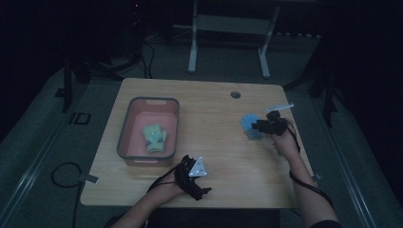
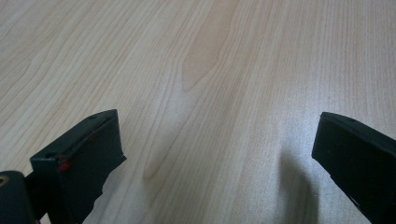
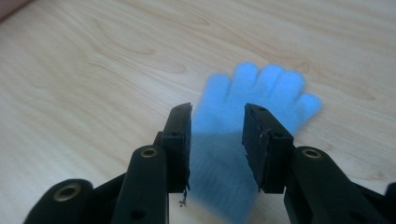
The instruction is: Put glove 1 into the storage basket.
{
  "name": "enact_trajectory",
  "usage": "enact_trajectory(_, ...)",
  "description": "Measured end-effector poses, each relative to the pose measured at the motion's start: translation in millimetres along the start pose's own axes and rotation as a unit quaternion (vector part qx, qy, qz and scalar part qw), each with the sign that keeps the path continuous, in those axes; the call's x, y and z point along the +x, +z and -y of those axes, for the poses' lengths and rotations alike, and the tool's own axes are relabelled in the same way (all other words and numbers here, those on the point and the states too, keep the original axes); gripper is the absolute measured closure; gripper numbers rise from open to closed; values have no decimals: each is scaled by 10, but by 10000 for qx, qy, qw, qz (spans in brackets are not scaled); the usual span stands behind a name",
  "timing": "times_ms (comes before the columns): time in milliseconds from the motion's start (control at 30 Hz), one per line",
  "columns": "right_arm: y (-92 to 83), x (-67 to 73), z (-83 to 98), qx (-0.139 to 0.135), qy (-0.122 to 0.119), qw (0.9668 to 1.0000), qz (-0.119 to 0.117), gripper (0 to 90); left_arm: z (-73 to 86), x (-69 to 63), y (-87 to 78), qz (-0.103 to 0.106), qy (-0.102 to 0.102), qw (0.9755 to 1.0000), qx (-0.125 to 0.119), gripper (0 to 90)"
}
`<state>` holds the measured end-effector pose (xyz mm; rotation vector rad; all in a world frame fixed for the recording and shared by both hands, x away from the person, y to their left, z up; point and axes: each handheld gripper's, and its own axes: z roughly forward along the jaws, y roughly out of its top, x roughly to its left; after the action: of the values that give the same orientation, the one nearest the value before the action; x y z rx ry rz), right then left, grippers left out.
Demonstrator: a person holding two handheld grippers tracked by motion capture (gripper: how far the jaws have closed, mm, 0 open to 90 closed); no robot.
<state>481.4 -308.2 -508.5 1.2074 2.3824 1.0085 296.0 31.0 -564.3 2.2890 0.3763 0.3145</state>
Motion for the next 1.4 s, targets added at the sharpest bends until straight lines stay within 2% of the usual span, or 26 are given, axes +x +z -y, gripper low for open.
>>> enact_trajectory(100, 34, -21, -3, 37, 36, 10000, 0, 630, 11, -3, -3, -21, -22, 10000, -47, 20)
enact_trajectory(167, 171, -87, -31, 208, 40, 9997, 75, 607, 20, 25, -26, -57, -101, 9999, -125, 20)
enact_trajectory(233, 214, -117, -51, 170, 61, 9998, 50, 584, 17, 39, -37, -72, -156, 9997, -194, 21)
enact_trajectory(267, 230, -132, -58, 103, 169, 9998, -11, 585, 18, 45, -41, -99, -147, 9996, -211, 20)
enact_trajectory(300, 274, -145, -63, 139, 144, 9997, 107, 589, 19, 48, -44, -131, -149, 9996, -221, 21)
enact_trajectory(400, 336, -158, -49, 250, 154, 9994, 178, 589, 27, 61, -48, -84, -211, 9994, -250, 20)
enact_trajectory(433, 398, -161, -16, 374, 75, 9989, 278, 587, 32, 60, -49, -68, -234, 9994, -257, 20)
enact_trajectory(633, 447, -104, 38, 304, -73, 9988, 365, 577, 43, 60, -42, -95, -162, 9996, -197, 20)
enact_trajectory(733, 455, -68, 56, 259, -167, 9984, 481, 612, 47, 73, -52, -75, -241, 9993, -259, 21)
enact_trajectory(767, 454, -59, 58, 263, -174, 9983, 482, 650, 50, 74, -49, -78, -275, 9992, -281, 20)
enact_trajectory(833, 447, -49, 45, 337, -52, 9983, 463, 786, 53, 78, -48, -96, -247, 9993, -250, 21)
enact_trajectory(900, 447, -49, 45, 337, -52, 9983, 463, 786, 53, 77, -47, -96, -240, 9994, -245, 20)
enact_trajectory(967, 437, -45, 8, 471, 173, 9979, 407, 824, 52, 70, -42, -113, -216, 9995, -212, 21)
enact_trajectory(1100, 379, -19, -46, 513, 302, 9973, 424, 848, 52, 72, -44, -160, -204, 9994, -239, 20)
enact_trajectory(1167, 303, 7, -89, 412, 452, 9975, 363, 852, 51, 73, -47, -169, -244, 9992, -285, 20)
enact_trajectory(1200, 204, 59, -142, 291, 506, 9978, 316, 853, 52, 76, -50, -165, -267, 9990, -305, 21)
enact_trajectory(1300, 134, 109, -181, 214, 500, 9980, 307, 854, 55, 78, -48, -152, -274, 9991, -282, 20)
enact_trajectory(1367, 46, 201, -222, 150, 485, 9983, 287, 854, 54, 75, -42, -161, -256, 9992, -263, 21)
enact_trajectory(1400, -16, 292, -248, 124, 381, 9985, 362, 854, 52, 75, -41, -160, -247, 9992, -256, 20)
